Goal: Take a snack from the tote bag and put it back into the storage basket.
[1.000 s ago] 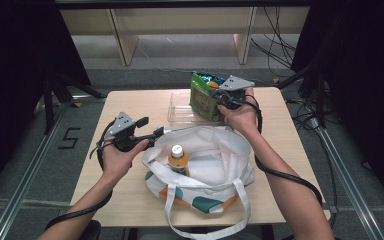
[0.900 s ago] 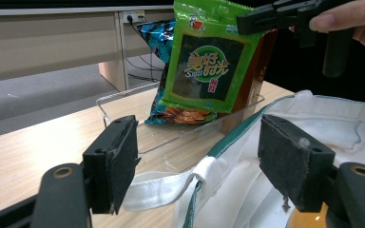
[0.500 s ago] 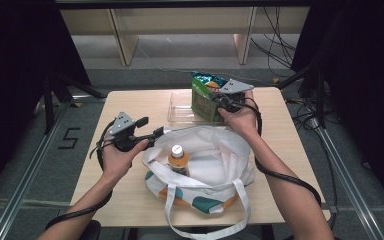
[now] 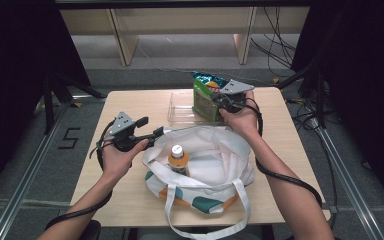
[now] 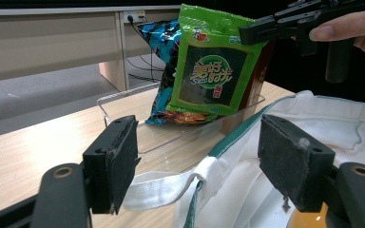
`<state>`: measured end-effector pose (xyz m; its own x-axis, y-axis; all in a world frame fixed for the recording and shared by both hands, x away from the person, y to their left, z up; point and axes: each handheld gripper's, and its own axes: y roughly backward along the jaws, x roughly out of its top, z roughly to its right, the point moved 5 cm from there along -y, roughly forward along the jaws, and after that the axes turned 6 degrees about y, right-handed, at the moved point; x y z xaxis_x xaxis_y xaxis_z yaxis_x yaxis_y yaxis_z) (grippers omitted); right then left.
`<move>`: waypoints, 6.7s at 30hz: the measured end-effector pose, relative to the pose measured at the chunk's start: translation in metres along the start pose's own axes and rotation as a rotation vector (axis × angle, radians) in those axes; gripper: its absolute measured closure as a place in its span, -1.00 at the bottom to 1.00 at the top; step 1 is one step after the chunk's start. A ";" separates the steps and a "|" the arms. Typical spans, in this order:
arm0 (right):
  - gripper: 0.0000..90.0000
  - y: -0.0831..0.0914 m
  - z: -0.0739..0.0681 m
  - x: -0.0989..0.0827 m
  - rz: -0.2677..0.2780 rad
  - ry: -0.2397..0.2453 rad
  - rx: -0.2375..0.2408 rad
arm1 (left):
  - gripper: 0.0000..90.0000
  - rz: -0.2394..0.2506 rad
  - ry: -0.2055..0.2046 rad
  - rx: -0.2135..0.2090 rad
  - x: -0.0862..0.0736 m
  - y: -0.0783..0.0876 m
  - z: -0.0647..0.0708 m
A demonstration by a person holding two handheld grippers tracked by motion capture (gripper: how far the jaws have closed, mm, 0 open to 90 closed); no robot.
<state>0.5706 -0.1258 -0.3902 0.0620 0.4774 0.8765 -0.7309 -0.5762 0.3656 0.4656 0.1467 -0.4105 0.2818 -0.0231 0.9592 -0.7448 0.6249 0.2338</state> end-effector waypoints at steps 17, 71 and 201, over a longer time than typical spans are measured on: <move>1.00 0.001 0.000 -0.004 -0.020 -0.006 -0.011 | -0.36 0.002 -0.003 0.001 0.000 0.000 0.000; 1.00 -0.004 -0.003 -0.018 -0.074 -0.030 -0.002 | -0.35 0.002 -0.007 -0.002 0.001 0.000 0.001; 0.11 0.070 -0.009 -0.034 -0.036 -0.198 0.001 | -0.37 0.014 0.017 -0.010 0.003 0.002 0.003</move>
<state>0.5110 -0.1762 -0.3973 0.2206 0.3580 0.9073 -0.7252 -0.5618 0.3981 0.4633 0.1459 -0.4072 0.2815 -0.0012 0.9596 -0.7430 0.6325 0.2188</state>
